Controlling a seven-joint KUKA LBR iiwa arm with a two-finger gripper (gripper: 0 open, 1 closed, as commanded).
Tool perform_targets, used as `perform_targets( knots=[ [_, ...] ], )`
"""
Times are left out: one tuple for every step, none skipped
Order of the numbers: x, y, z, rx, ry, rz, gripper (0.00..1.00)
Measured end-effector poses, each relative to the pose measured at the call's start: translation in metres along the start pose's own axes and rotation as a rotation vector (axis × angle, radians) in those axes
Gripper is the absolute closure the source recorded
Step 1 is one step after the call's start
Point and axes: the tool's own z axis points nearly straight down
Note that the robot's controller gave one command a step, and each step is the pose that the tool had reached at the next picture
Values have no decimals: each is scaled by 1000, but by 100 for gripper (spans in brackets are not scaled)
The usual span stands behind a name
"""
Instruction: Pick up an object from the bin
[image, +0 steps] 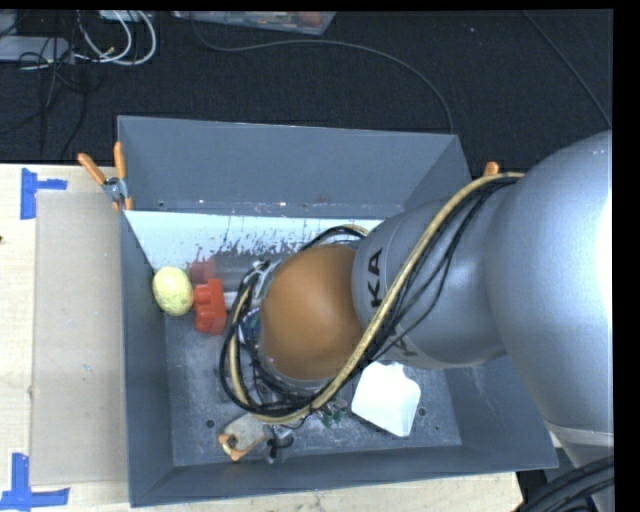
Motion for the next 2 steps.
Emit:
perform_targets(
  knots=[
    [6, -4, 33, 1, -11, -27, 0],
    [3, -9, 33, -1, -2, -288, 100]
  ],
)
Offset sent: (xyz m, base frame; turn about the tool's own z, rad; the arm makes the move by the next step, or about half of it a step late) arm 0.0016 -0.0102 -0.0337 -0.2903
